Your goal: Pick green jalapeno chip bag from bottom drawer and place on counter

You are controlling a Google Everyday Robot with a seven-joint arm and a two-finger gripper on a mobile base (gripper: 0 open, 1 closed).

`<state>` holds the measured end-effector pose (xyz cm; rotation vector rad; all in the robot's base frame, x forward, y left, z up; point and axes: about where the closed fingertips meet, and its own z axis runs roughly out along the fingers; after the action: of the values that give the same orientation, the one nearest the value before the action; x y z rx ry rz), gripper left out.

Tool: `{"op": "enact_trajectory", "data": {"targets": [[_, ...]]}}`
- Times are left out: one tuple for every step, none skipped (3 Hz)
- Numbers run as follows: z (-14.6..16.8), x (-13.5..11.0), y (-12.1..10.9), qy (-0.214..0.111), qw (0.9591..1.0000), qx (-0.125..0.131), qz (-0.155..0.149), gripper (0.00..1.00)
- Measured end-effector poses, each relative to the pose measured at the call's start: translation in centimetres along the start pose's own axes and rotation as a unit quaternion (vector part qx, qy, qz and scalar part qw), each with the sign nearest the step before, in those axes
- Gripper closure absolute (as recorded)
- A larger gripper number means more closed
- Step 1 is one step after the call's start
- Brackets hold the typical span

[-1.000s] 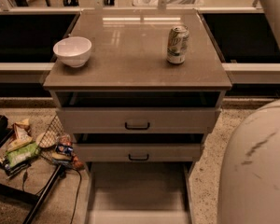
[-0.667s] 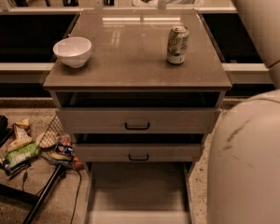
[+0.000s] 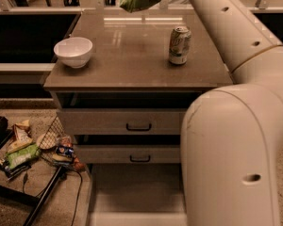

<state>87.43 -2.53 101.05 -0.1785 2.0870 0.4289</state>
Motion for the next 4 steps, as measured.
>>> {"op": "enact_trajectory", "data": {"targets": [[3.33,0.63,1.01,-0.003,0.9995,-0.024,0.020,0.98],[3.48,0.83,1.15,-0.001,0.9995,-0.024,0.019,0.76],[3.76,1.06,1.25,0.002,0.9995,-0.025,0.018,0.53],[4.04,1.30,1.39,0.004,0.9995,-0.026,0.018,0.30]]}}
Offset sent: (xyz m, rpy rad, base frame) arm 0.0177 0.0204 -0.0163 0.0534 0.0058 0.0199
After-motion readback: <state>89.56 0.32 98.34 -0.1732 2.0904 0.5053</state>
